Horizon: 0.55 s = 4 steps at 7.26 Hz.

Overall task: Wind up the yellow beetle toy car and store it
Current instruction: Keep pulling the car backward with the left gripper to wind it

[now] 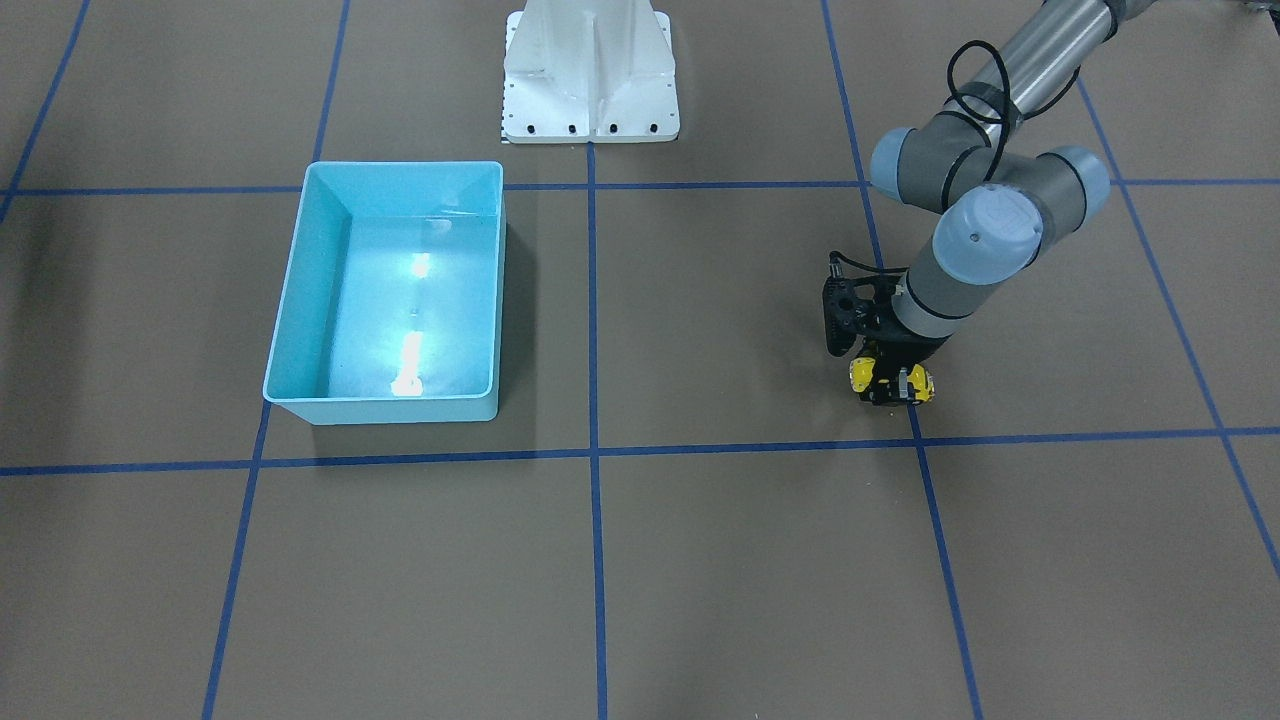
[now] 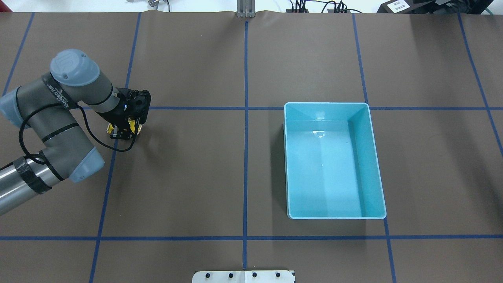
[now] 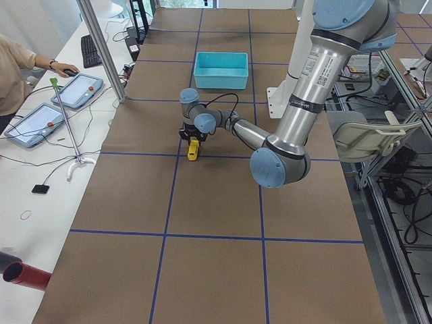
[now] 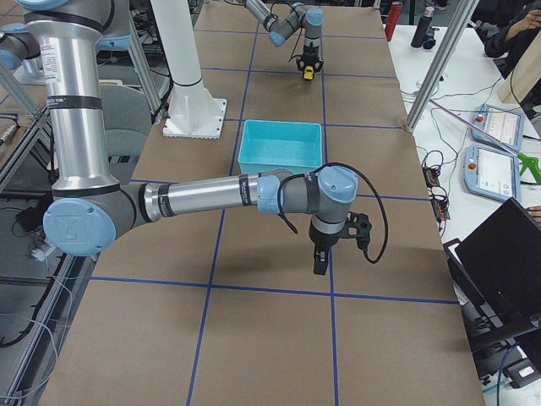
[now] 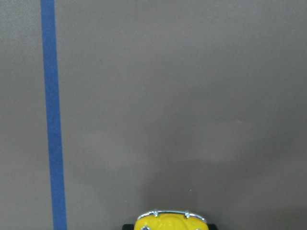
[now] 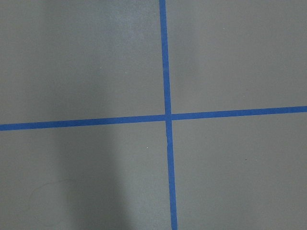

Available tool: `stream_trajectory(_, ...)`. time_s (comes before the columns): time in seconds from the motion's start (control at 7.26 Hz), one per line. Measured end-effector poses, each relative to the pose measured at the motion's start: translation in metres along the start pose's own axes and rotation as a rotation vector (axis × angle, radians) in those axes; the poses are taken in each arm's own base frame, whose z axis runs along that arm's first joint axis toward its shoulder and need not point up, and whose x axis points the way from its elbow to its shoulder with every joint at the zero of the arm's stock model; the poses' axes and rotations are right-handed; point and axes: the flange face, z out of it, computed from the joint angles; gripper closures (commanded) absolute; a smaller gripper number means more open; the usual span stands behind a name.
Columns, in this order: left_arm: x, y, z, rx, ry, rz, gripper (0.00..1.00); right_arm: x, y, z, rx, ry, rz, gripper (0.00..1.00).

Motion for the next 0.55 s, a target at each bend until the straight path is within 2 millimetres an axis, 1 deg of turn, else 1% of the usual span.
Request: stream_trajectory(0.55, 0.009, 0.023, 0.007, 0.006, -0.01, 0.003, 1.0, 0.001, 0.001, 0.001, -0.001, 0.0, 0.001, 0.0)
